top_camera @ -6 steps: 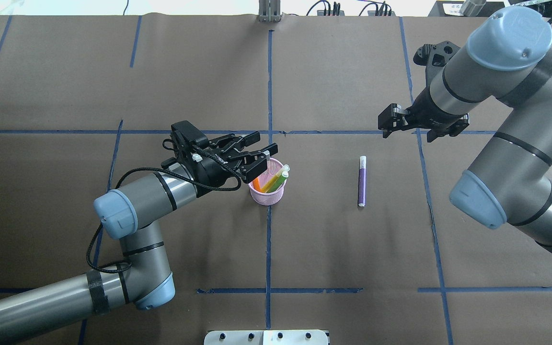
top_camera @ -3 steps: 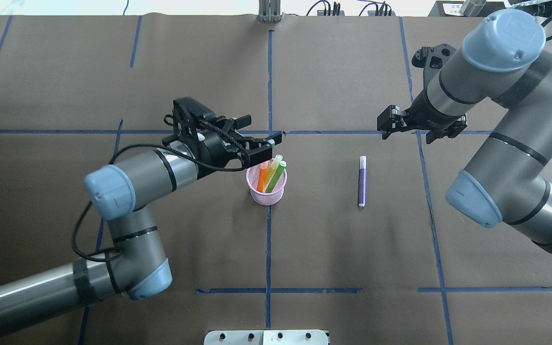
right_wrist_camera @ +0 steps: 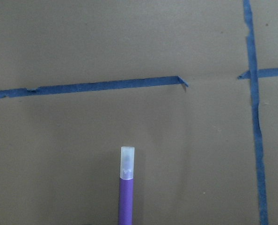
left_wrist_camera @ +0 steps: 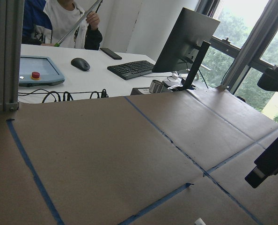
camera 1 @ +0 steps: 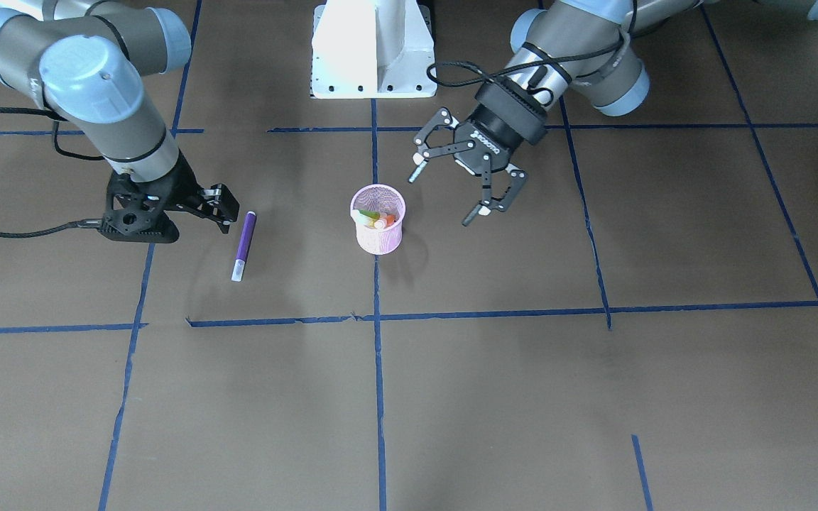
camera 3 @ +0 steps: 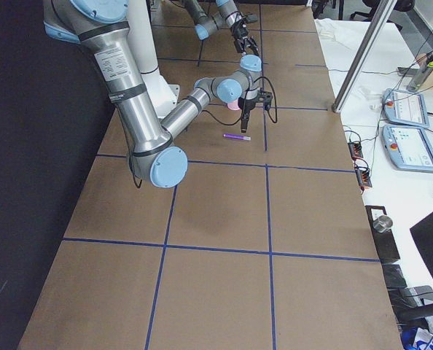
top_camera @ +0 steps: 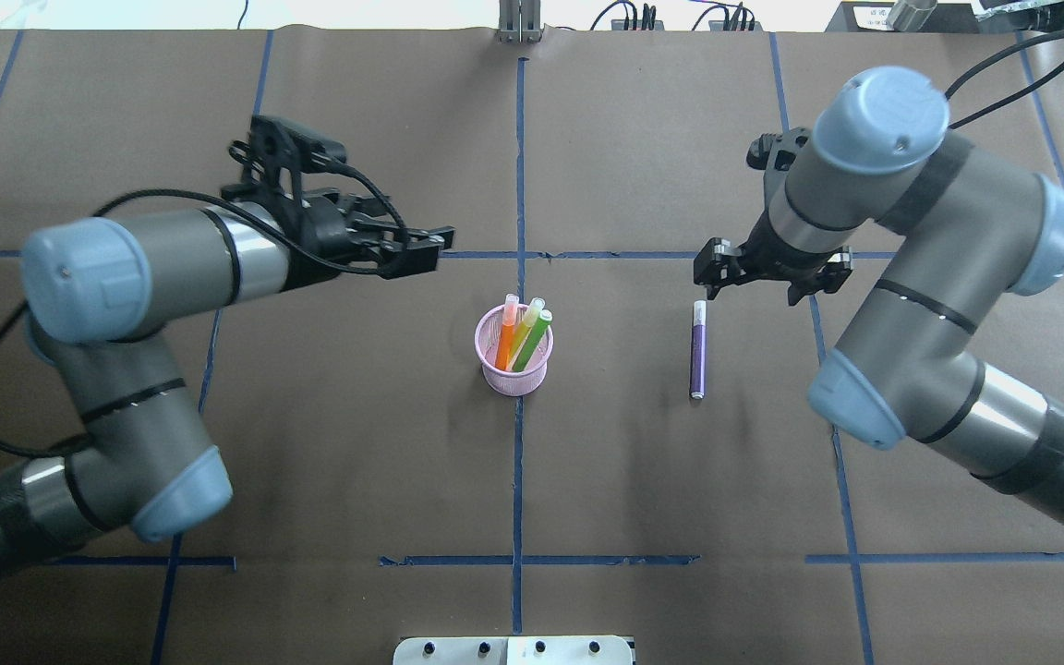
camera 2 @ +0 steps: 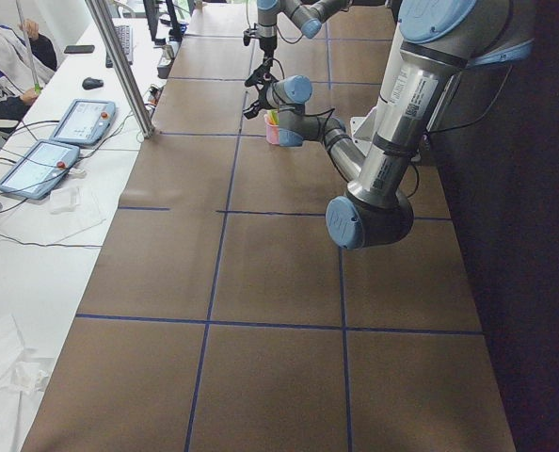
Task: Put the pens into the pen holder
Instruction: 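Withdraw the left gripper while the right gripper descends onto the purple marker, then close the right gripper on the purple marker and lift it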
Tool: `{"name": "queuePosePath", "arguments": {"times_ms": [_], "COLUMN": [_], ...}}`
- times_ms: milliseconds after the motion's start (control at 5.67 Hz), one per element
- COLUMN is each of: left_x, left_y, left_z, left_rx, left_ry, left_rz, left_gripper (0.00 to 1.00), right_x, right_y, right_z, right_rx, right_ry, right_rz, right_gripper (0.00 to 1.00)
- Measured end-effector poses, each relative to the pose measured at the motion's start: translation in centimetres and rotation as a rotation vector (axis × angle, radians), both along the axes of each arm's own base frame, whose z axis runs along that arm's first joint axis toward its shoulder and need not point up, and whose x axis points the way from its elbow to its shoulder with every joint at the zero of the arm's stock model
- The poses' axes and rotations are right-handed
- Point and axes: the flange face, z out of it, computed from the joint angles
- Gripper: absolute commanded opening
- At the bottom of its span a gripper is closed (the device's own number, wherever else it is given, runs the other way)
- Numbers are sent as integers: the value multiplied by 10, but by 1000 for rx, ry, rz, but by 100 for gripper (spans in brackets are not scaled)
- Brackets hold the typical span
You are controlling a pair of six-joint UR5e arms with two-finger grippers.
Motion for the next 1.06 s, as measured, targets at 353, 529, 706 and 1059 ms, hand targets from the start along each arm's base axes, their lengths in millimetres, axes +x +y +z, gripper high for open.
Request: {"name": "queuePosePath", "arguments": {"times_ms": [353, 529, 706, 1059], "left_x": [-90, -125, -137, -141], "left_y": [-36, -44, -47, -49], "left_z": [59, 81, 90, 97], "left_rx": [-149, -203, -223, -233], "left_ry": [-105, -120, -125, -129], "left_rz": [112, 150, 159, 158], "left_gripper": [100, 100, 100, 100], "right_x": [-65, -82, -88, -88], "right_y": [14, 19, 20, 17], "right_z": [28, 43, 53, 60], "right_rx": [8, 16, 15, 13], "right_ry": [-8, 12, 29, 43], "right_rz": [25, 34, 36, 38], "right_gripper": [99, 98, 98, 97]}}
